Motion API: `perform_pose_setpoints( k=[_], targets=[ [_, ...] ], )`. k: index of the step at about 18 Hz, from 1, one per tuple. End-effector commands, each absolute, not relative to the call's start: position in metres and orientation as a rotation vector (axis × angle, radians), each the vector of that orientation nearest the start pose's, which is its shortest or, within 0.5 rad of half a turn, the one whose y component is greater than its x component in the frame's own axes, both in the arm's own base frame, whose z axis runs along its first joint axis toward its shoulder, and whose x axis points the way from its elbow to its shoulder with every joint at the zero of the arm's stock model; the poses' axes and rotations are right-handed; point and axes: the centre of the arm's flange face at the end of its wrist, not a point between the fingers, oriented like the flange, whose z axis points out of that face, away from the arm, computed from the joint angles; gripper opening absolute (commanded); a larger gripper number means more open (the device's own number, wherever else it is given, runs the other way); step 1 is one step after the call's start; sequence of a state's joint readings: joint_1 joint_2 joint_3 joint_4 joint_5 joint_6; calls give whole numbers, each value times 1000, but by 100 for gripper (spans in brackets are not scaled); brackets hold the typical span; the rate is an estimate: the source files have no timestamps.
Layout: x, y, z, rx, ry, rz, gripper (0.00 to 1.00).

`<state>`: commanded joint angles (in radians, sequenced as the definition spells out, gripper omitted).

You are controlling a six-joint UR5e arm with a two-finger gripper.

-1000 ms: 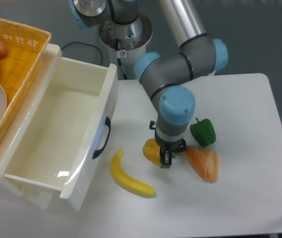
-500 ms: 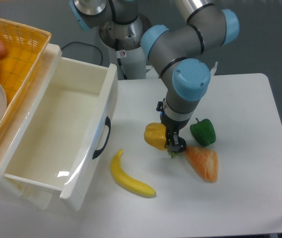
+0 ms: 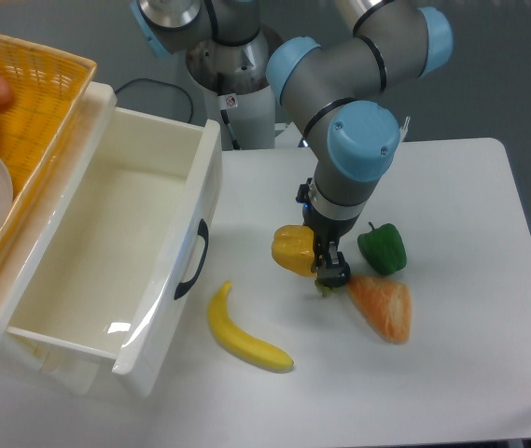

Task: Pick up the yellow pepper
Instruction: 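Lift the yellow bell pepper up off the table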

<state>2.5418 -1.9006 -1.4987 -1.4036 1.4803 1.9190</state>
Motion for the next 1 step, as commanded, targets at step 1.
perform_pose_setpoints(
  k=[1],
  targets=[
    [-421, 459, 356, -2727, 1389, -157, 43]
  ],
)
